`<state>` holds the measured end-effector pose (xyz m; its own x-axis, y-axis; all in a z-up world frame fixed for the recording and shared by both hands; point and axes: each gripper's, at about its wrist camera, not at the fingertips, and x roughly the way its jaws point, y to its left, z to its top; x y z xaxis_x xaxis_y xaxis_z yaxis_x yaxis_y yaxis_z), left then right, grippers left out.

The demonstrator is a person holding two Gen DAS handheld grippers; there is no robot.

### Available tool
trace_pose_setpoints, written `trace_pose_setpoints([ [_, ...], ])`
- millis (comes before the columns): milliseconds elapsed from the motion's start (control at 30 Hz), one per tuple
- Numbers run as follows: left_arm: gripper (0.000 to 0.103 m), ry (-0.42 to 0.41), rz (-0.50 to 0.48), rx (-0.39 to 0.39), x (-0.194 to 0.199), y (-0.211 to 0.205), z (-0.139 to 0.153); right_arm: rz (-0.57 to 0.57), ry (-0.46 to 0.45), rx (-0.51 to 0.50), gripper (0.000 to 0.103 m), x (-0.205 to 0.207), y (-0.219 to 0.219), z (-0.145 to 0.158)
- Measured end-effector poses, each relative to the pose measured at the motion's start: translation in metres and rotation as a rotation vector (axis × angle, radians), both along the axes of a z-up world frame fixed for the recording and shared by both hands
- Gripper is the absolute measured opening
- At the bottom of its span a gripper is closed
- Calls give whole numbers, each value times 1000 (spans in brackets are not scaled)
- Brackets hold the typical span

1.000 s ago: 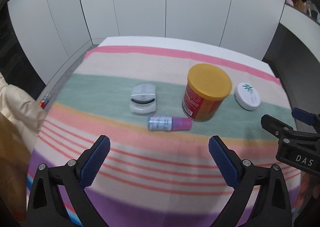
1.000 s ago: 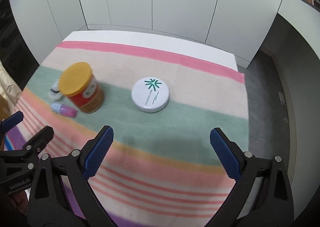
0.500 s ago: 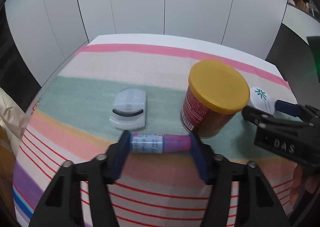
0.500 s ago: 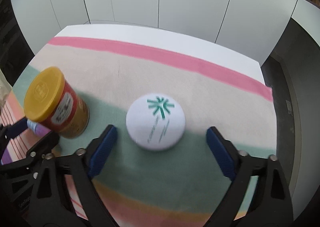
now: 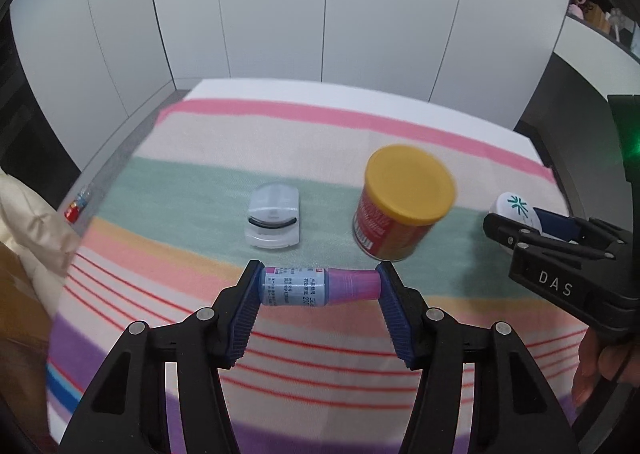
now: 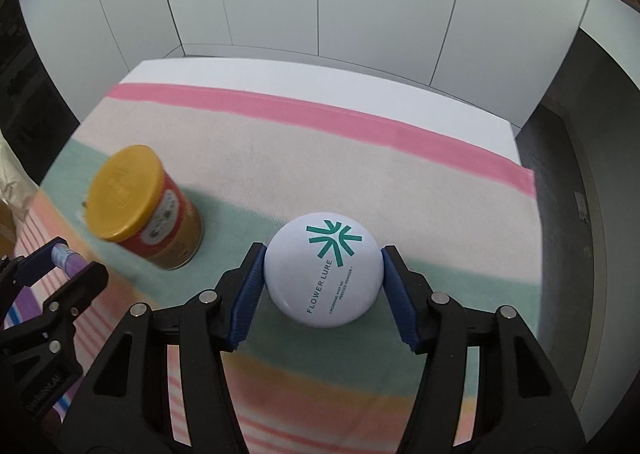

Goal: Organize objects
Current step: 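Lift and carry the compact with the right tool while the left tool carries the tube toward the box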

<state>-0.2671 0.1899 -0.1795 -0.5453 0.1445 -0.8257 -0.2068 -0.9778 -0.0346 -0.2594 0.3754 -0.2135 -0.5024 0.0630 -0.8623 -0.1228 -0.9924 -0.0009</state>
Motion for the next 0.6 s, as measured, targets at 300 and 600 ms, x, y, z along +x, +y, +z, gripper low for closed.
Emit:
trace_pose_setpoints([
  [300, 58, -18, 24, 48, 47, -18, 56, -47, 2, -44, 60, 52, -15, 45],
  [600, 58, -5, -54, 21, 114, -30, 97, -5, -36, -24, 60, 110, -41, 100],
])
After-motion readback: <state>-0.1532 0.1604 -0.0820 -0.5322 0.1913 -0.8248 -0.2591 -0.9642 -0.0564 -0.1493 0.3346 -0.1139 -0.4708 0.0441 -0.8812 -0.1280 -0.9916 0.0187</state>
